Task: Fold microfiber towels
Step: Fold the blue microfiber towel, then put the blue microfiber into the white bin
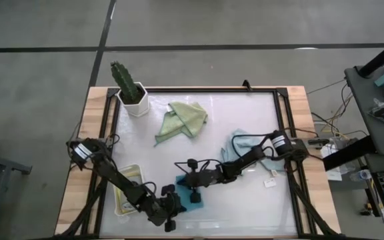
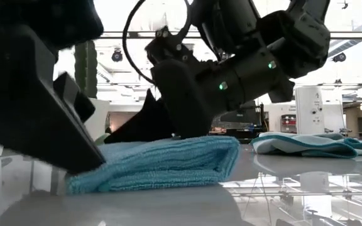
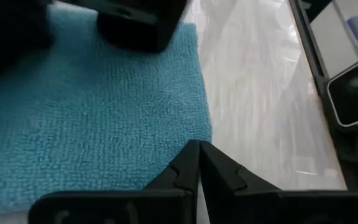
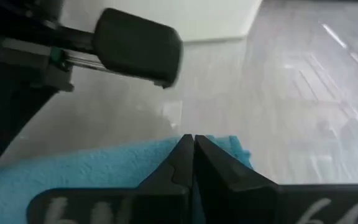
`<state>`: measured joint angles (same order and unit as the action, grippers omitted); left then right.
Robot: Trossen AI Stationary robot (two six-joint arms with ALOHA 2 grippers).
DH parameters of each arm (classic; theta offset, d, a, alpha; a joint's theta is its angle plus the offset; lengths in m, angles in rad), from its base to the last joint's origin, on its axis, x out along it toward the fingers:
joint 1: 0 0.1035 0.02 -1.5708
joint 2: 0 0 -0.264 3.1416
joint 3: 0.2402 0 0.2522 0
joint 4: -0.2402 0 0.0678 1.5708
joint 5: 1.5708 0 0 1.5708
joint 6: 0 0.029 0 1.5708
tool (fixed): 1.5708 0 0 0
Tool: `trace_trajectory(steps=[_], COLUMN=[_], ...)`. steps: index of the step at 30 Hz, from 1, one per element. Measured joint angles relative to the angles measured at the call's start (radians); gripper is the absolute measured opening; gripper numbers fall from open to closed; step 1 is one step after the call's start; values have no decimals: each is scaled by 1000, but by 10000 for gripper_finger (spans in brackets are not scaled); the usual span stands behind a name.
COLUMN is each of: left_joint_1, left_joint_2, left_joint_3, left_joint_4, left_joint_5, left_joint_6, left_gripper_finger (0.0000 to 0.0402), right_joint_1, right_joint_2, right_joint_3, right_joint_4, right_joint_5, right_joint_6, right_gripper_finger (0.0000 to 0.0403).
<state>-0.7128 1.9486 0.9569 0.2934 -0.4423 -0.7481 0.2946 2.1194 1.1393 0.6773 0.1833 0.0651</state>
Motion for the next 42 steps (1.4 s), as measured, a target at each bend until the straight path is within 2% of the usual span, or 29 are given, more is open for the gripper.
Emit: trace_trajectory(steps=[9, 18, 25, 31, 35, 38, 42], left_joint_1=[0, -1, -1, -1, -1, 0, 0], left_joint_2=[6, -13, -18, -32, -42, -46, -47], left_joint_3=[1, 6, 5, 6, 8, 9, 5], left_joint_4=[3, -3, 2, -1, -21, -32, -42], left_joint_5=[24, 46, 53, 78, 78, 78, 77], left_joint_6=[-24, 4, 2, 4, 7, 8, 4], left_gripper_finger=[0, 0, 0, 0, 0, 0, 0], right_joint_1=[-27, 2, 26, 26, 29, 31, 31], right_joint_2=[-2, -100, -242, -363, -397, -398, -383], right_joint_3=[-22, -30, -35, -37, -55, -74, -104], right_joint_4=[0, -79, -310, -607, -673, -673, -666], right_joint_5=[-1, 4, 2, -43, -131, -187, -203], right_joint_6=[26, 2, 63, 355, 532, 647, 755], right_gripper_finger=[9, 9, 9, 15, 48, 90, 155])
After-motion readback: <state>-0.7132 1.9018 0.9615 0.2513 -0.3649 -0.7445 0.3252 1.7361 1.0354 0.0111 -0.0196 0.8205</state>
